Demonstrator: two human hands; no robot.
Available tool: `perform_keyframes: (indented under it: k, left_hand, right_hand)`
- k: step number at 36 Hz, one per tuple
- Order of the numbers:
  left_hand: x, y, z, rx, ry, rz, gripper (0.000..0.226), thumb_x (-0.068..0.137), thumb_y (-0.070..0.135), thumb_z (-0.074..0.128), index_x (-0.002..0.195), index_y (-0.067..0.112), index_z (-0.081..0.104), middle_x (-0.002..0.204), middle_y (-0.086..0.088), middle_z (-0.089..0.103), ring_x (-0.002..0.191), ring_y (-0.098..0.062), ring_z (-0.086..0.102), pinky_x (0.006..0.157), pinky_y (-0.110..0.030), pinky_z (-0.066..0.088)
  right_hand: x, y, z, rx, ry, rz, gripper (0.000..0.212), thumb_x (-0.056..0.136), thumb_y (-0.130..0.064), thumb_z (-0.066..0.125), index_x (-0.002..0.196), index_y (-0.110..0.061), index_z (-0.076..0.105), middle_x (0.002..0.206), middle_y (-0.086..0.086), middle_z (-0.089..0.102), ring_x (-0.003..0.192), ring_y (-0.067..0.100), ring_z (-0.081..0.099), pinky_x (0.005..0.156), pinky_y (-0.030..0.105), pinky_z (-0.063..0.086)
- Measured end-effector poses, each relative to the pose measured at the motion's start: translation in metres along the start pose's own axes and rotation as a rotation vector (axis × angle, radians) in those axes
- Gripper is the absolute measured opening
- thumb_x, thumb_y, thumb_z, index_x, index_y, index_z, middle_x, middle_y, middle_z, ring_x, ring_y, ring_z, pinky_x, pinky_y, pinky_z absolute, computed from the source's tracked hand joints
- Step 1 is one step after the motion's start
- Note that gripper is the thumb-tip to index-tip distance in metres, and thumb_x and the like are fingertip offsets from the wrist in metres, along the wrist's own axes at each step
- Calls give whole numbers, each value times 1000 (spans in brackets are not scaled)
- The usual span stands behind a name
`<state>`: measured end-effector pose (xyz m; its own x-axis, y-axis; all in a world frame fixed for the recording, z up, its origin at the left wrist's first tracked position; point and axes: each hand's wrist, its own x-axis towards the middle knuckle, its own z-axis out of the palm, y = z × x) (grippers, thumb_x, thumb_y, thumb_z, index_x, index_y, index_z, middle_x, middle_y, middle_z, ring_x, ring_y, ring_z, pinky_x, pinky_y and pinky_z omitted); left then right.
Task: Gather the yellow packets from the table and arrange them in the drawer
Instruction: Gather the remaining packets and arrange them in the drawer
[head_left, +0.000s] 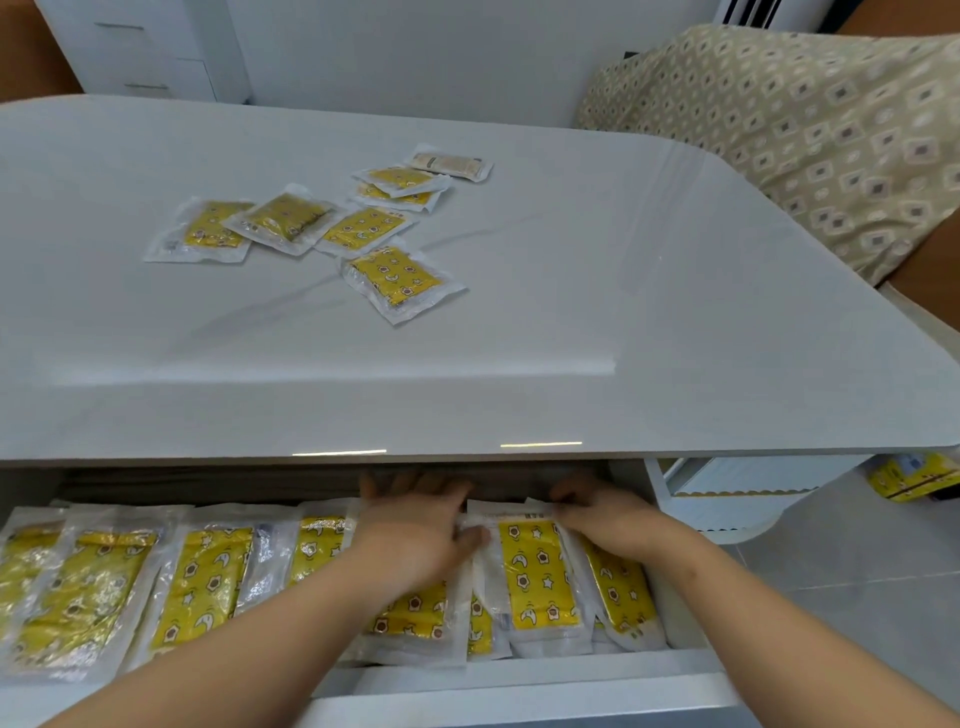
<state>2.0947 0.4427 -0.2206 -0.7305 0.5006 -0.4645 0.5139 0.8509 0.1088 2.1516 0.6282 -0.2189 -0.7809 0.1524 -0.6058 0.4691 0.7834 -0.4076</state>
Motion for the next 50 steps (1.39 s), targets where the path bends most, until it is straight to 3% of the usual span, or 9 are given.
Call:
perform_keyframes:
  k: [6, 17, 20, 24, 28, 30, 35, 41, 50]
  left_hand:
    - [-1, -5, 0, -119, -107, -77, 51, 93, 61, 25, 136, 36, 36, 142, 4, 44, 134, -23, 35, 107, -44, 24]
    - [-11, -2, -14, -182, -94, -36, 53, 98, 50, 27, 147, 34, 15, 142, -1, 45, 133, -22, 38, 115, -46, 19]
    - [-23, -11, -23, -293, -10, 24, 49, 99, 45, 31, 146, 32, 23, 92, 3, 65, 87, -10, 59, 86, -29, 43]
    - [-48, -19, -40, -384, 109, 43, 41, 97, 42, 38, 136, 31, 43, 119, 11, 62, 105, -5, 57, 91, -23, 46]
    - [-75, -23, -59, -375, 192, 112, 20, 96, 39, 42, 104, 34, 60, 90, 19, 62, 80, 4, 56, 69, -11, 44]
    - [-81, -24, -71, -378, 261, 108, 22, 94, 41, 44, 105, 34, 62, 93, 19, 64, 87, 3, 59, 77, -17, 49]
    - [-62, -33, -94, -413, 567, 85, 21, 93, 34, 48, 106, 26, 64, 98, 14, 65, 91, -4, 60, 82, -30, 51]
    - [-22, -52, -90, -381, 660, -38, 29, 93, 27, 51, 121, 23, 57, 131, 5, 53, 119, -15, 48, 97, -27, 36]
    - [15, -82, -102, -306, 746, -264, 52, 91, 36, 52, 140, 23, 38, 153, -5, 23, 140, -24, 20, 110, -40, 23]
  right_hand:
    - [2, 1, 3, -159, 43, -35, 35, 99, -38, 38, 131, -30, 51, 133, 0, 54, 118, 19, 51, 92, 26, 42]
    - [-1, -4, 0, -81, 103, -72, 42, 99, -41, 36, 140, -33, 39, 143, 0, 45, 127, 21, 44, 100, 27, 38]
    - [-11, -9, -4, -38, 166, -121, 42, 97, -42, 40, 138, -32, 44, 137, 0, 52, 122, 19, 50, 99, 28, 42]
    - [-34, -31, -11, -36, 173, -239, 40, 95, -41, 46, 133, -28, 51, 128, -7, 59, 113, 9, 55, 97, 26, 45]
    - [-61, -60, -25, -52, 121, -380, 29, 93, -45, 49, 114, -32, 63, 100, -18, 64, 89, -2, 57, 80, 18, 47]
    - [-68, -74, -37, 9, 193, -430, 25, 92, -43, 50, 107, -32, 66, 89, -19, 62, 83, -1, 58, 75, 19, 47]
    - [-50, -98, -58, 173, 495, -485, 20, 93, -34, 51, 105, -27, 65, 99, -11, 65, 93, 8, 60, 83, 25, 48]
    - [-10, -113, -53, -36, 455, -412, 50, 94, -37, 50, 140, -26, 37, 147, -5, 36, 134, 18, 33, 108, 32, 26]
    - [34, -144, -50, -163, 602, -367, 71, 87, -60, 44, 146, -30, 19, 157, -1, 9, 142, 22, 12, 113, 37, 11]
